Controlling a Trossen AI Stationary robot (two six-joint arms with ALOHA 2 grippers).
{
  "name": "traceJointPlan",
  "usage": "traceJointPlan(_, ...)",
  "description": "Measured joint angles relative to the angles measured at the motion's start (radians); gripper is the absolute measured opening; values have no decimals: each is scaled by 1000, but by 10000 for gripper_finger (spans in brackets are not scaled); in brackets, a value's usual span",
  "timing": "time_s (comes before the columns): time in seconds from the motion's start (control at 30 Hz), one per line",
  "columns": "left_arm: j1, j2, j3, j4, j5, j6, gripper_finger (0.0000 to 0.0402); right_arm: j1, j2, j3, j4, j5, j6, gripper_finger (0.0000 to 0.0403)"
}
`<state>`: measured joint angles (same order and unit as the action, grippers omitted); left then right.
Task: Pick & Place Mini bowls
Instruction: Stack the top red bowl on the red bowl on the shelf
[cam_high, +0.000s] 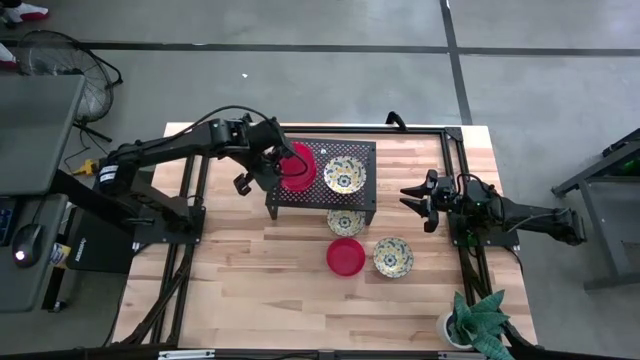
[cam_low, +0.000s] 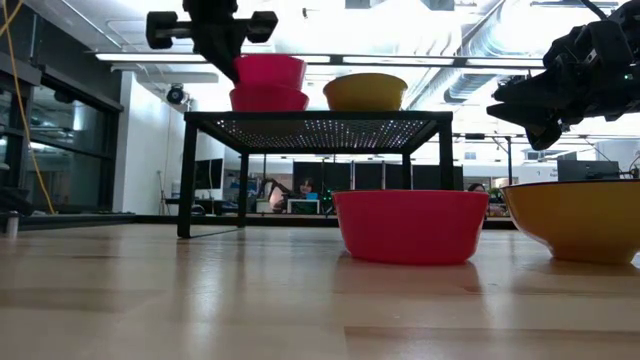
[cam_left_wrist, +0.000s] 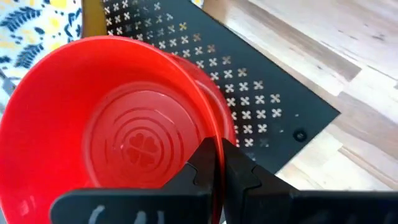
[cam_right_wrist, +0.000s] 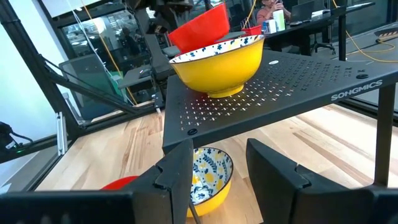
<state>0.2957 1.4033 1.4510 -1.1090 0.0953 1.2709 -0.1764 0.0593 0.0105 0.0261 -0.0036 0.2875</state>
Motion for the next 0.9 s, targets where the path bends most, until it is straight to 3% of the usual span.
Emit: traceJointPlan(0.9, -1, 7, 1, 21, -10, -19, 27, 0, 0, 0, 0, 0, 0, 138)
